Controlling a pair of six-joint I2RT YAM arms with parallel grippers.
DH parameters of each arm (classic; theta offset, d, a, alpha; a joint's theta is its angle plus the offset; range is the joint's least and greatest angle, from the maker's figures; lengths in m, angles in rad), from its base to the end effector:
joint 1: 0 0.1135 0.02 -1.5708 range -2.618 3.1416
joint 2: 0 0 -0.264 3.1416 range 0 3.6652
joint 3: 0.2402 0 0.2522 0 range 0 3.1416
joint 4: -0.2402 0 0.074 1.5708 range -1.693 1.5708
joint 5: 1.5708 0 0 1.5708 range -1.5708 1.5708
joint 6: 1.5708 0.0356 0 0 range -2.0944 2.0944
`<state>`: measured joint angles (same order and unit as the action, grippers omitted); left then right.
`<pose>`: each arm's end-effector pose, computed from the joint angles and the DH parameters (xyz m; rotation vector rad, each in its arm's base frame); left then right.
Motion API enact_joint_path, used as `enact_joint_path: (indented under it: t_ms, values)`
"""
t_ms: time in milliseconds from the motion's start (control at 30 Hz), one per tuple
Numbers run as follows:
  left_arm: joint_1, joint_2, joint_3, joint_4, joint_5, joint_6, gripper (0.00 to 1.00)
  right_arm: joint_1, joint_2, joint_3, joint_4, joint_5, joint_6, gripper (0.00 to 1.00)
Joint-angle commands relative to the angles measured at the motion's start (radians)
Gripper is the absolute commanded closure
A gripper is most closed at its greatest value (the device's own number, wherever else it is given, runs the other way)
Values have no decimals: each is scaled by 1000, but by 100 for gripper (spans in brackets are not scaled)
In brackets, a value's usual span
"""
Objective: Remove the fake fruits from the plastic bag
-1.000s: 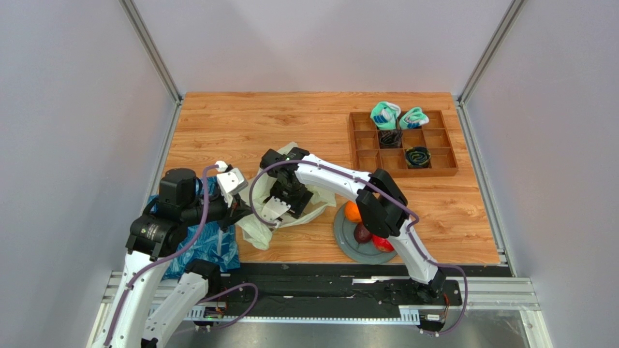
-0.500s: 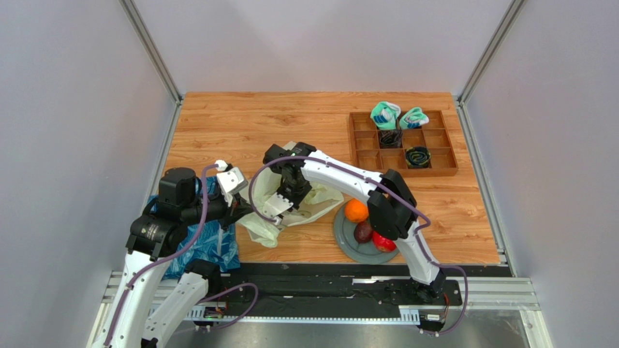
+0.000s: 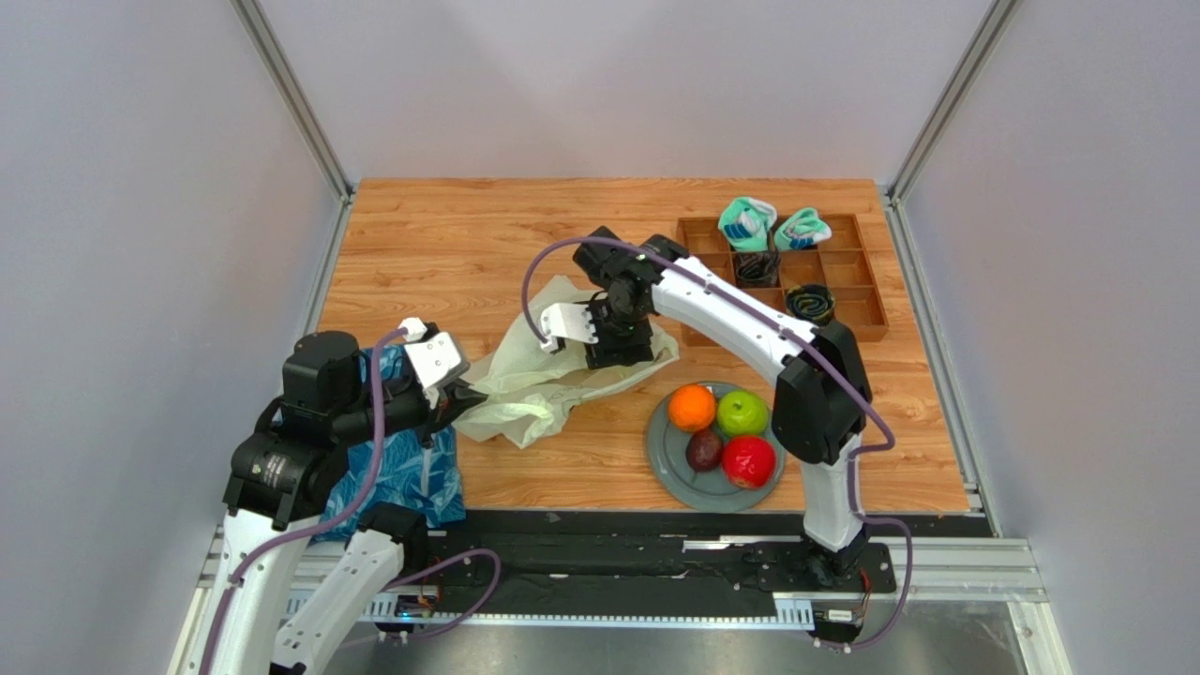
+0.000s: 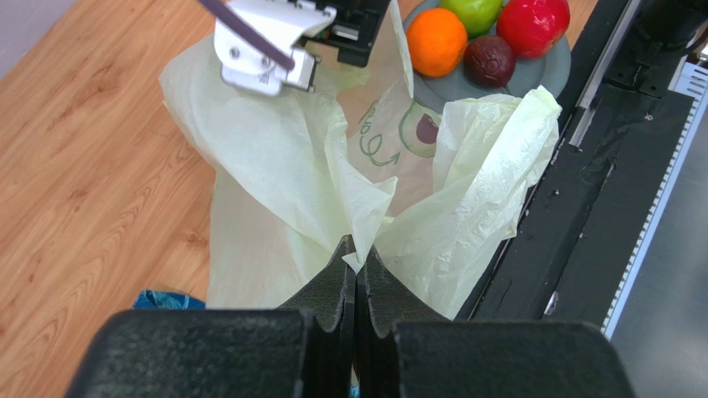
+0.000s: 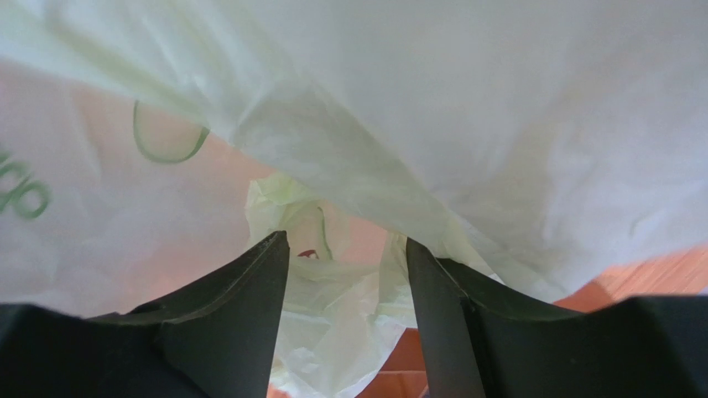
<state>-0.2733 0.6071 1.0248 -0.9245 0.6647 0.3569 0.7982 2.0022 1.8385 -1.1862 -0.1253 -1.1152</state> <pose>0.0826 -0.0460 0.3688 0.9951 1.7561 -0.6335 0.2801 0.2937 0.2659 -2.3828 1.6553 0.1289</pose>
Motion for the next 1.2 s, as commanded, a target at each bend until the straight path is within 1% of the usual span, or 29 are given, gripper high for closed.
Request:
enact_joint_path:
  t_ms: [0,67,267,400,467,533,567,633,667,767,833,900,933,967,1033,1167]
  values:
    - [2,2,15,-1,22,40,100,7,-164,-64,13,-134,132,39]
    - [2,2,1,3,27,42,100,16,-190,-108,13,-172,129,39]
    - [2,-20,-26,0,32,40,100,39,-215,-142,-32,-223,126,43]
    - [2,-24,-31,-14,19,53,100,59,-198,-182,-33,-194,101,45]
    - [2,-27,-32,-17,13,54,100,61,-186,-199,-4,-177,98,46]
    - [2,-27,-34,-19,13,56,100,67,-172,-235,35,-108,103,45]
    - [2,-27,-35,-17,15,54,100,70,-168,-254,92,-76,104,45]
    - [2,-29,-37,-14,13,54,100,73,-160,-292,147,2,98,45]
    - [2,-29,-38,-13,13,54,100,73,-154,-301,198,27,98,47]
    - [2,-24,-38,-10,13,60,100,75,-143,-306,278,105,118,52]
    - [2,-20,-38,-8,15,68,100,75,-145,-303,325,159,144,54]
    - [2,-15,-43,-4,13,74,100,73,-157,-303,388,177,155,51]
    - [2,-12,-43,-4,15,76,100,75,-164,-306,410,181,156,45]
    - [2,-10,-45,-2,16,79,100,75,-169,-311,437,181,150,43]
    - [2,-4,-43,-2,15,80,100,79,-172,-312,439,191,124,38]
    - [2,0,-42,3,15,83,100,88,-138,-341,396,274,34,36]
